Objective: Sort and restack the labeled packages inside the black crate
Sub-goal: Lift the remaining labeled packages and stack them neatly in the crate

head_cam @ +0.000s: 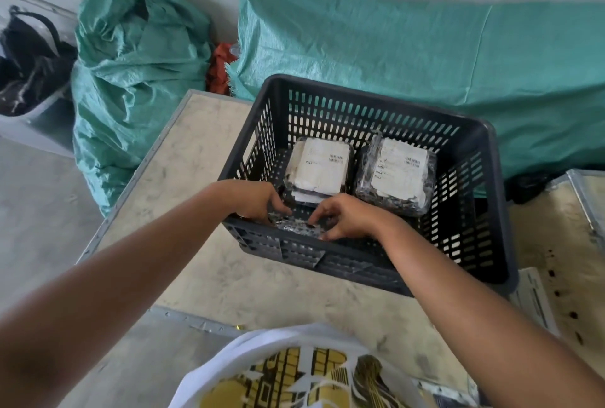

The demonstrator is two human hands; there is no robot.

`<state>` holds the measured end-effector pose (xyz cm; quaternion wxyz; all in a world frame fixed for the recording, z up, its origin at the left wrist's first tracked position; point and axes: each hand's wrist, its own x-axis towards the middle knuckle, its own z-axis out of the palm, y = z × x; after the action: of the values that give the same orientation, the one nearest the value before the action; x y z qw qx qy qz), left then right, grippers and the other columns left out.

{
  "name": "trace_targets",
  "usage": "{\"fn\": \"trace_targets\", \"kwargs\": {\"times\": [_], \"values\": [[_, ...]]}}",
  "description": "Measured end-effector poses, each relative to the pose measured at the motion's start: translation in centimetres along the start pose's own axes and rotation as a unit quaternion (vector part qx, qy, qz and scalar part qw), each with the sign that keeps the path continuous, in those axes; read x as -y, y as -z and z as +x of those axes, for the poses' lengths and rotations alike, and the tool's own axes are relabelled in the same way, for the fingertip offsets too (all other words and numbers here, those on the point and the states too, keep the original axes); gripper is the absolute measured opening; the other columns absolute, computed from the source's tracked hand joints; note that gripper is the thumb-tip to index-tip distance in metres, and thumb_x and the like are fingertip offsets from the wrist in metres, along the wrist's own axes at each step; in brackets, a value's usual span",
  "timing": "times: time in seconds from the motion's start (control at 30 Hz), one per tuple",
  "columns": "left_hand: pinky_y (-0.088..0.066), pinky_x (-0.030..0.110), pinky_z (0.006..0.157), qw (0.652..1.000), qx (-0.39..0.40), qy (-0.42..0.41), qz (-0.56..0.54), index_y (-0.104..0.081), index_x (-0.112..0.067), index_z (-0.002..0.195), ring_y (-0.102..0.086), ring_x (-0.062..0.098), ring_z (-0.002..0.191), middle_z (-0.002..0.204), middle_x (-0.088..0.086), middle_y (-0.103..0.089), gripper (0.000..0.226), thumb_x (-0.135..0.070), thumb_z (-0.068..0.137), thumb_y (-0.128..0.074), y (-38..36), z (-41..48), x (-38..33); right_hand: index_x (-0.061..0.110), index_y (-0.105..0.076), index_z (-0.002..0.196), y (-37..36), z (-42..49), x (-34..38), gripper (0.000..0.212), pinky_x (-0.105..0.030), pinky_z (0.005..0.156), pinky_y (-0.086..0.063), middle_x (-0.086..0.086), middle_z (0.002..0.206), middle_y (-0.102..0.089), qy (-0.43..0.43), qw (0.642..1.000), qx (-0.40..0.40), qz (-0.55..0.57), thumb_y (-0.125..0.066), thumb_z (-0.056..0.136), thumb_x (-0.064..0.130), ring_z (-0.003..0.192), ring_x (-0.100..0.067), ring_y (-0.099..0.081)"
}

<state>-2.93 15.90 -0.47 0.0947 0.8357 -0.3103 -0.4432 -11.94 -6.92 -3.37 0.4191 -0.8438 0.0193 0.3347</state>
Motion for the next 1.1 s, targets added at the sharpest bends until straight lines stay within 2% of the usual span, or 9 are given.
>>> {"fn": "trace_targets", "kwargs": {"times": [0.1,0.2,0.47,0.57,0.63,0.73,0.9,1.0,1.1], "values": [[-0.056,0.035,0.09,1.0,-0.005,0.005,-0.016,-0.066,-0.037,0.132,-0.069,0.018,0.103,0.134,-0.008,-0.066,0.053,-0.016,0.085,-0.08,-0.5,0.3,0.2,0.023,-0.073,0.108,-0.8,0.5,-0.2,0.041,-0.04,0.095,-0.056,0.0,0.121,-0.07,0.017,1.0,-0.002,0.0,-0.086,0.077,-0.002,0.118,-0.019,-0.064],[-0.053,0.025,0.079,0.998,-0.034,0.012,-0.042,-0.065,-0.038,0.132,-0.068,0.011,0.092,0.132,-0.006,-0.067,0.058,-0.013,0.083,-0.082,-0.7,0.8,0.2,0.03,-0.075,0.108,-0.6,0.3,-0.4,0.041,-0.037,0.097,-0.052,0.004,0.125,-0.07,0.028,0.999,-0.014,0.028,-0.087,0.078,0.004,0.121,-0.017,-0.062],[-0.05,0.031,0.098,0.993,-0.108,0.051,-0.006,-0.047,-0.042,0.147,-0.063,0.024,0.119,0.15,0.004,-0.052,0.081,-0.006,0.082,-0.08,-1.0,1.7,-0.6,0.037,-0.078,0.106,-0.2,0.2,-0.4,0.036,-0.02,0.072,-0.042,0.018,0.103,-0.062,0.05,0.996,-0.068,-0.036,-0.091,0.077,0.019,0.09,-0.001,-0.056],[-0.044,0.033,0.104,0.992,-0.117,0.043,0.02,-0.044,-0.041,0.149,-0.057,0.025,0.127,0.151,0.004,-0.052,0.077,-0.01,0.087,-0.076,-1.0,1.6,-0.3,0.039,-0.076,0.104,0.0,0.2,-0.1,0.031,-0.032,0.079,-0.054,0.003,0.114,-0.067,0.055,0.994,-0.086,-0.044,-0.087,0.081,0.022,0.098,-0.02,-0.065],[-0.046,0.033,0.099,0.99,-0.139,0.027,0.004,-0.043,-0.043,0.149,-0.06,0.021,0.118,0.149,0.002,-0.054,0.073,-0.012,0.09,-0.072,-0.7,1.5,-0.2,0.044,-0.073,0.104,0.5,-0.4,-0.2,0.029,-0.038,0.08,-0.056,0.002,0.116,-0.07,0.073,0.991,-0.11,-0.033,-0.083,0.084,0.025,0.098,-0.017,-0.068],[-0.046,0.028,0.087,0.976,-0.209,-0.015,-0.058,-0.043,-0.042,0.149,-0.061,0.014,0.1,0.145,0.002,-0.057,0.065,-0.014,0.095,-0.066,-0.2,1.3,-0.5,0.052,-0.069,0.108,1.7,-1.9,-0.1,0.031,-0.027,0.089,-0.045,0.017,0.126,-0.064,0.104,0.981,-0.162,-0.021,-0.077,0.087,0.03,0.111,-0.004,-0.061],[-0.047,0.035,0.105,0.904,-0.394,-0.126,-0.104,-0.033,-0.033,0.157,-0.055,0.015,0.117,0.147,0.003,-0.047,0.064,-0.021,0.1,-0.061,-0.4,-0.1,-1.9,0.059,-0.067,0.11,4.7,-5.4,1.1,0.026,-0.034,0.103,-0.034,0.049,0.12,-0.054,0.124,0.964,-0.236,-0.014,-0.072,0.091,0.042,0.122,0.01,-0.046],[-0.043,0.044,0.112,0.855,-0.435,-0.202,-0.194,-0.035,-0.041,0.154,-0.04,0.011,0.14,0.158,-0.002,-0.035,0.066,-0.021,0.098,-0.064,0.3,-1.6,-2.8,0.054,-0.068,0.114,7.1,-7.9,2.4,0.028,-0.045,0.11,-0.038,0.033,0.125,-0.063,0.146,0.954,-0.262,0.025,-0.07,0.086,0.049,0.125,-0.003,-0.055],[-0.042,0.037,0.113,0.847,-0.426,-0.24,-0.207,-0.019,-0.047,0.157,-0.031,-0.005,0.144,0.158,-0.025,-0.031,0.071,-0.045,0.096,-0.056,1.3,-3.1,-3.7,0.043,-0.073,0.115,9.2,-10.1,3.9,0.032,-0.061,0.092,-0.054,-0.003,0.113,-0.071,0.194,0.938,-0.268,0.099,-0.074,0.082,0.046,0.101,-0.036,-0.067]]}}
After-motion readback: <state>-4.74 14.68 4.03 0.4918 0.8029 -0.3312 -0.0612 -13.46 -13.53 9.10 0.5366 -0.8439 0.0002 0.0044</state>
